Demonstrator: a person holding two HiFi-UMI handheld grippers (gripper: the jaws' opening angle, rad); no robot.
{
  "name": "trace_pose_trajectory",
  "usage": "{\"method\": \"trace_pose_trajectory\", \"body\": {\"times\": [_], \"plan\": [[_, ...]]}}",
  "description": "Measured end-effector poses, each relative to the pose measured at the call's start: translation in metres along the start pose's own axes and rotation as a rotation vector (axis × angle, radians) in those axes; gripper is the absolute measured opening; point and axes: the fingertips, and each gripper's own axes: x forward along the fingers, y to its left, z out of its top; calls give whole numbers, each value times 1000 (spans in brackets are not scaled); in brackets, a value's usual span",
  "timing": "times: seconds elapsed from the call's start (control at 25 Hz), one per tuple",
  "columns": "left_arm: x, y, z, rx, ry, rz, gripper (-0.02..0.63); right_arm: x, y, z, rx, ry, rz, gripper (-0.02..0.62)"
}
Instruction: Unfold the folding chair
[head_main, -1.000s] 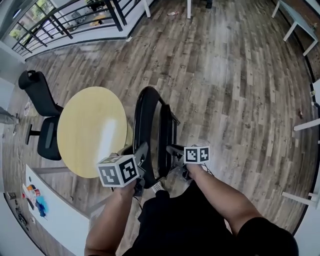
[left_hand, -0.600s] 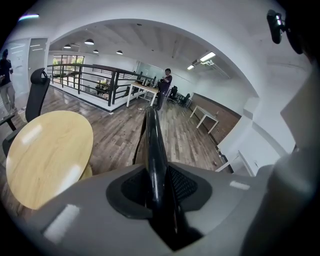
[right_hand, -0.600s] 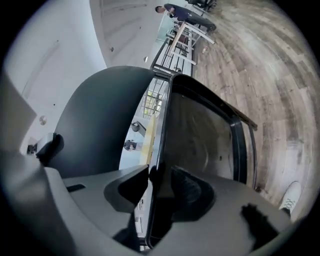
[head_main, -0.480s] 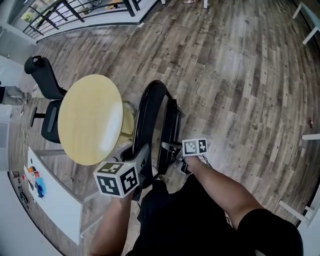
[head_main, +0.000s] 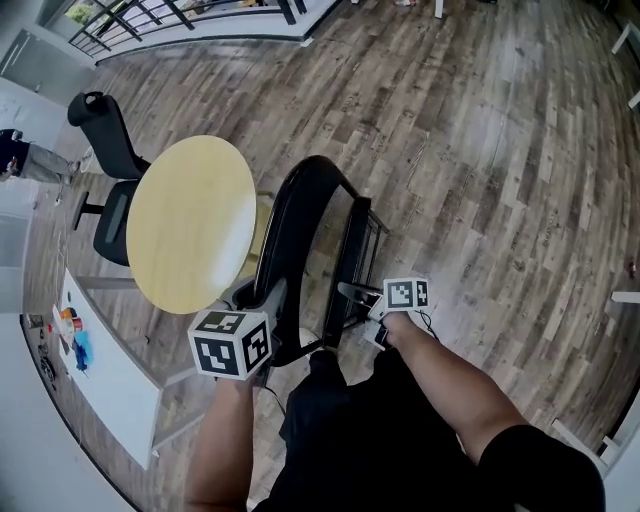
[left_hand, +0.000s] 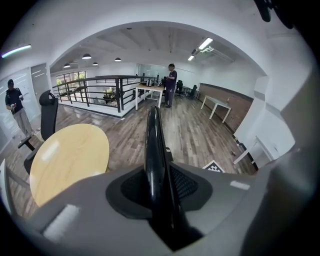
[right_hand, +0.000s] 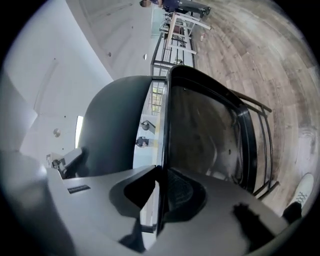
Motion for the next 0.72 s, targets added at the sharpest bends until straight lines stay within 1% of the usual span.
{"method": "trace_pose_trajectory", "body": {"times": [0.16,0.32,0.44,0.48,0.6,0.72], "plan": [[2,11,-4,12,3,23,109,-27,-8,0,33,-1,22,57],[8,27,-10,-17,10,-5,112,-66,-25,1,73,-39,33,75],[15,43,-19,-53,23,-30,112,-99,-42,1,78,-57,62,83],[18,47,-22,-65,28,-38,114,-111,-50,1,74,-58,60,89],[25,56,-31,-96,46,-58,114,-144,-79,-2,70,-55,19,98],[32,63,-38,-118,45,-69,115,-166,-103,1,26,-45,11,110]]}}
